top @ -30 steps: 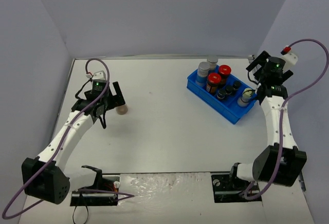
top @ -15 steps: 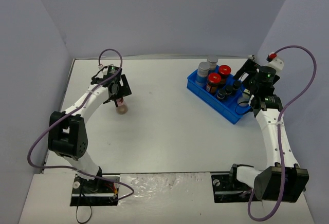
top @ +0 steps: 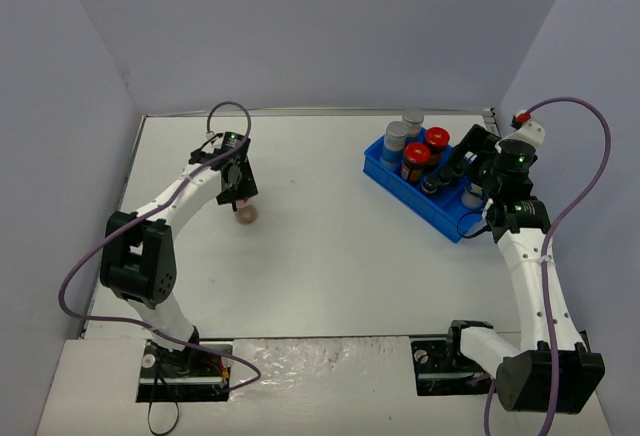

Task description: Organize the condiment bottles

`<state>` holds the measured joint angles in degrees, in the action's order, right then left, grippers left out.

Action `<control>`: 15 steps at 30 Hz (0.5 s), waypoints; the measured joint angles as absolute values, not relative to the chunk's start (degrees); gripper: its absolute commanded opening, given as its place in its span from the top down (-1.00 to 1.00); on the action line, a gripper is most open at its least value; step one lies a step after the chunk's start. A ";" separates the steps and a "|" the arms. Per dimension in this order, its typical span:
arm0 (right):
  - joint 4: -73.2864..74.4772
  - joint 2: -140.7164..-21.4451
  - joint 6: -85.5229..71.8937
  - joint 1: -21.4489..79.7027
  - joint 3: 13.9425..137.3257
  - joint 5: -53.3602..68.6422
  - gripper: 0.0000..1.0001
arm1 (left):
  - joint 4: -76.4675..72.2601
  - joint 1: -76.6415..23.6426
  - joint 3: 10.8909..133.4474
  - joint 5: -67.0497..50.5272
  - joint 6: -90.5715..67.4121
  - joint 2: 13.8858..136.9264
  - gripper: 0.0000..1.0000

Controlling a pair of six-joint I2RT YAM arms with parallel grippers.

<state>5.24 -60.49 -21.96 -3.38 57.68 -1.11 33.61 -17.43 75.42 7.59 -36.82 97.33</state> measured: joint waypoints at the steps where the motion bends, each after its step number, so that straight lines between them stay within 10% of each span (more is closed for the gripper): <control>1: 5.27 -60.41 -21.86 -3.18 57.67 -0.81 -1.00 | 33.70 -18.35 75.69 7.44 -36.80 97.46 0.67; 15: 5.94 -58.34 -17.22 0.88 57.59 4.36 -1.00 | 36.94 -44.21 88.91 6.87 -35.40 105.08 0.39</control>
<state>5.94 -58.34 -17.22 0.88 57.59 4.36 36.94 -44.21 88.91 6.87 -35.40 105.08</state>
